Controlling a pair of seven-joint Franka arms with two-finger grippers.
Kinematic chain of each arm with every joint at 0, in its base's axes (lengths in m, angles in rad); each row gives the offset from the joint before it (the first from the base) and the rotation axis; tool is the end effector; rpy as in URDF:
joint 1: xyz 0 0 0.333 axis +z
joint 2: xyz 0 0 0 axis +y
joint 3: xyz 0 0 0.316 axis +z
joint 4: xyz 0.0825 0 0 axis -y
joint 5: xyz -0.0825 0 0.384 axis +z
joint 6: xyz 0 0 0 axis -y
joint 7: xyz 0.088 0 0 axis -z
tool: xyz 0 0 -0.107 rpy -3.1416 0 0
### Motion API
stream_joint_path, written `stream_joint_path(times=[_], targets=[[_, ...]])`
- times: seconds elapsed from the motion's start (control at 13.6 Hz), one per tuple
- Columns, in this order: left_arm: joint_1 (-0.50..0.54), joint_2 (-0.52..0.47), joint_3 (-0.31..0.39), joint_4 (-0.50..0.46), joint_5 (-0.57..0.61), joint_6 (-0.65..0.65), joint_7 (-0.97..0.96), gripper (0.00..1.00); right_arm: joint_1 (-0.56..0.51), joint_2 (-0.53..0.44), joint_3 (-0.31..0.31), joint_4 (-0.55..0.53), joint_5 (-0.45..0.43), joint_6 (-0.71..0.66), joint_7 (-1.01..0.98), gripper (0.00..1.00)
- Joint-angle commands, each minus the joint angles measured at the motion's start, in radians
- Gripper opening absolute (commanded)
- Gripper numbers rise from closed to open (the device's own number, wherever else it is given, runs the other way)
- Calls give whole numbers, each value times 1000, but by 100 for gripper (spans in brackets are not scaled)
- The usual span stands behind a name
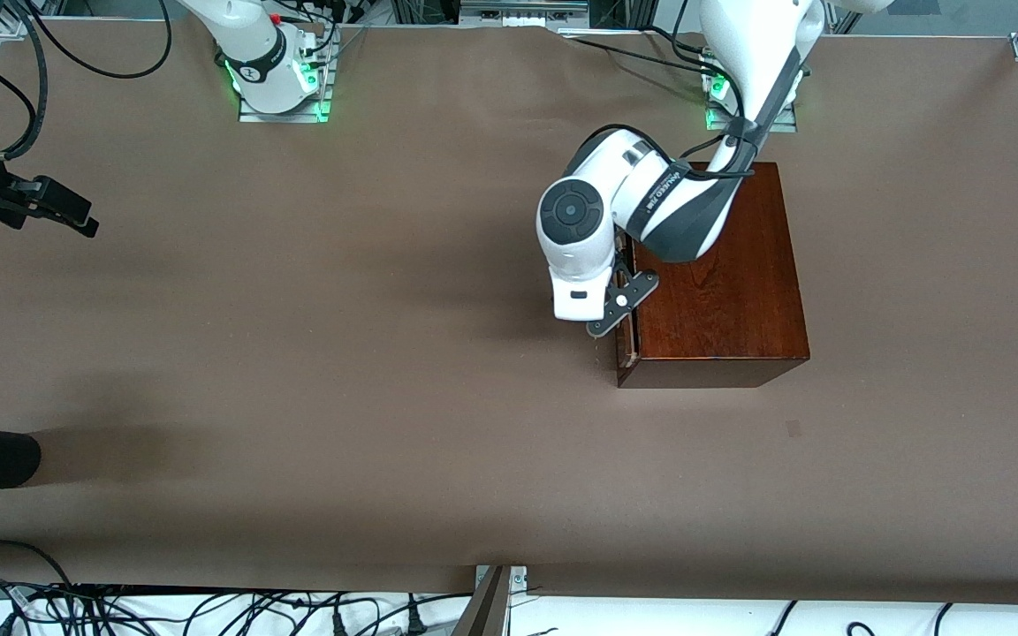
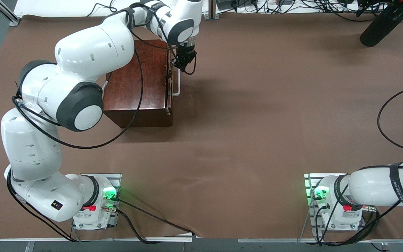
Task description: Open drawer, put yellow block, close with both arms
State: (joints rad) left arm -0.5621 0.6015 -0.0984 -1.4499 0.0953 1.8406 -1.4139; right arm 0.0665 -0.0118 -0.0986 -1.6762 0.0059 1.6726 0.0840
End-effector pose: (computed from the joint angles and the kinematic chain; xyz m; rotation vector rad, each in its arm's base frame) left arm 0.5557 -0.4080 0.3209 -2.7507 -1.0508 0.1157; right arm 0.5574 -0.0176 0.5899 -3.1290 0.1827 -0.0125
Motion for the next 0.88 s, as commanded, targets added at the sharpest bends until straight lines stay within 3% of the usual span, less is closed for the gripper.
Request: stream_joint_path(times=[0.0,0.37,0.44,0.51,0.66,0.74,0.81], targets=[[25,-42,12,-41,43,-6,46,0,-4,10,5,23,-1,-10,13,100],[33,-46,11,-43,41,-11,84,0,-2,10,5,23,-1,-10,13,100],[34,-46,5,-34,41,-12,82,5,-2,10,5,23,-1,-10,14,100],[34,-55,-1,-32,41,-12,82,30,-2,10,5,23,-1,-10,13,100],[45,-74,-56,-23,41,-30,81,55,-2,10,5,23,-1,-10,13,100],[56,-92,-78,-20,41,-32,85,91,-2,10,5,23,-1,-8,13,100],[59,-98,-96,-18,41,-32,85,100,-2,10,5,23,-1,-8,14,100]])
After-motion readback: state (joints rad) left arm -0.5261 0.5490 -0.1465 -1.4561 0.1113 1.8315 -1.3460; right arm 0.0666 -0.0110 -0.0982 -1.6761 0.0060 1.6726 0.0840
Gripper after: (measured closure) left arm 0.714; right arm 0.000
